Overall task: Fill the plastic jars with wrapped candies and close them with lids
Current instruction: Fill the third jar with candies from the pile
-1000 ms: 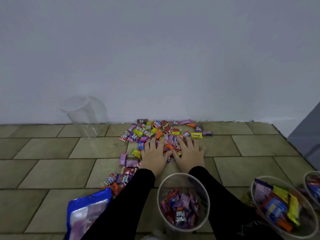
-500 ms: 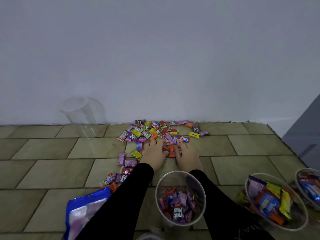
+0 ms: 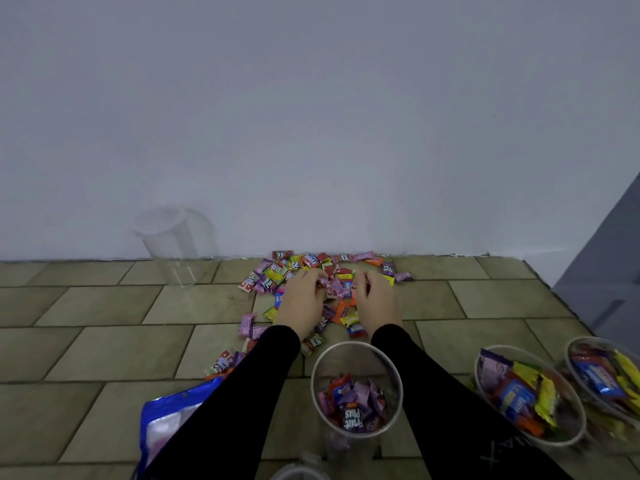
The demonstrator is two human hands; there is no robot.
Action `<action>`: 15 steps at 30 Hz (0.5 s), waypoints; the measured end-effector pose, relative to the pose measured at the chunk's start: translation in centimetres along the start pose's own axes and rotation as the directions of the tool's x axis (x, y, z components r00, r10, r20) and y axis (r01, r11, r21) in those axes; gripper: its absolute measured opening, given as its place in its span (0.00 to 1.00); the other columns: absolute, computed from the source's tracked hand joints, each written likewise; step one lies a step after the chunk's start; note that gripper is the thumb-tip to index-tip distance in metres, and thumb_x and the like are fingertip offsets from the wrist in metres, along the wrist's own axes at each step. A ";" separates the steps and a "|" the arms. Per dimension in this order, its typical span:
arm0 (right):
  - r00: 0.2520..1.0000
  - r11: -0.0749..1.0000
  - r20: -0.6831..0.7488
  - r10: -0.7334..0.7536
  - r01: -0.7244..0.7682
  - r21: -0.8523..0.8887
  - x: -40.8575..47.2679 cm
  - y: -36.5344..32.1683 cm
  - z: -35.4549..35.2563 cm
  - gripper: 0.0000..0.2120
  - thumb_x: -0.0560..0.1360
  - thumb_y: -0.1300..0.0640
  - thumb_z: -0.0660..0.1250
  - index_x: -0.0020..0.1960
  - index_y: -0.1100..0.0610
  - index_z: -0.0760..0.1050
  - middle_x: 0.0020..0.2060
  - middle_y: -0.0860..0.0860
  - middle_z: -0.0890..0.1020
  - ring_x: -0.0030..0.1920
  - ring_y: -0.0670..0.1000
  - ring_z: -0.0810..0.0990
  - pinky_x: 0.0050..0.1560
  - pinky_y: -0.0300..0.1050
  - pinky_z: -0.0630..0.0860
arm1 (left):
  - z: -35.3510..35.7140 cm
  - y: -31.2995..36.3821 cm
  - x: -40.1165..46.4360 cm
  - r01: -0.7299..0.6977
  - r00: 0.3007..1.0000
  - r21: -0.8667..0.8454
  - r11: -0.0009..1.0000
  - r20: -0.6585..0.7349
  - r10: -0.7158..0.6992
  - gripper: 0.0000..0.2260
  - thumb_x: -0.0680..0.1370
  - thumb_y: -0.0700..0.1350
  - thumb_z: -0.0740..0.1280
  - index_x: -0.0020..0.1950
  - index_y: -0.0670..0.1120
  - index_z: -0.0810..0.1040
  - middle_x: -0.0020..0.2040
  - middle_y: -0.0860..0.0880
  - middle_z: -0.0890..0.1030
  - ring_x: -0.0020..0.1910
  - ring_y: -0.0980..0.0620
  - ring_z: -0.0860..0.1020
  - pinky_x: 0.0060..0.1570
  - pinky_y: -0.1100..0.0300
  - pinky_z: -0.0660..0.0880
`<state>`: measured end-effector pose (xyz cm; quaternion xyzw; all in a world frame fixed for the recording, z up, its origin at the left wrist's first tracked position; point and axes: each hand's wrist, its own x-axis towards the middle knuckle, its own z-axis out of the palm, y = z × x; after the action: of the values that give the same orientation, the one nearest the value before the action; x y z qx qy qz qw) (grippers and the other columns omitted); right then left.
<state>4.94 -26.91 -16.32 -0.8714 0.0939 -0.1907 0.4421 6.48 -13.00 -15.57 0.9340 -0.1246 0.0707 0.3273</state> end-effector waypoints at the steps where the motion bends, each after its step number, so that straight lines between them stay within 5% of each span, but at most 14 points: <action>1: 1.000 1.000 -0.007 -0.010 0.010 0.022 0.0 -0.3 -0.1 0.15 0.81 0.53 0.56 0.38 0.58 0.67 0.30 0.51 0.69 0.33 0.52 0.67 0.34 0.44 0.56 | -0.2 0.1 0.0 -0.007 1.000 -0.009 1.000 -0.008 0.007 0.10 0.80 0.39 0.61 0.61 0.46 0.74 0.59 0.47 0.73 0.61 0.49 0.68 0.60 0.58 0.65; 11: 0.994 0.982 -0.099 -0.050 0.067 0.177 0.2 -4.4 -2.9 0.16 0.82 0.53 0.56 0.38 0.59 0.69 0.34 0.54 0.74 0.37 0.53 0.71 0.38 0.45 0.62 | -3.8 3.1 -0.3 -0.004 0.994 -0.166 0.986 -0.110 -0.014 0.09 0.81 0.42 0.62 0.60 0.46 0.75 0.56 0.46 0.76 0.55 0.49 0.75 0.57 0.56 0.72; 15: 0.987 0.962 -0.137 -0.080 0.112 0.248 -0.4 -7.1 -4.4 0.18 0.82 0.52 0.56 0.37 0.58 0.70 0.34 0.53 0.75 0.37 0.53 0.72 0.38 0.46 0.64 | -6.4 5.7 -1.3 -0.028 0.973 -0.302 0.953 -0.225 -0.042 0.08 0.80 0.42 0.63 0.59 0.45 0.77 0.51 0.49 0.78 0.44 0.57 0.75 0.41 0.75 0.68</action>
<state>2.67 -25.83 -8.36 -0.7970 0.0540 -0.2771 0.5340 3.37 -13.02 -7.47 0.8586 -0.0921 0.1566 0.4793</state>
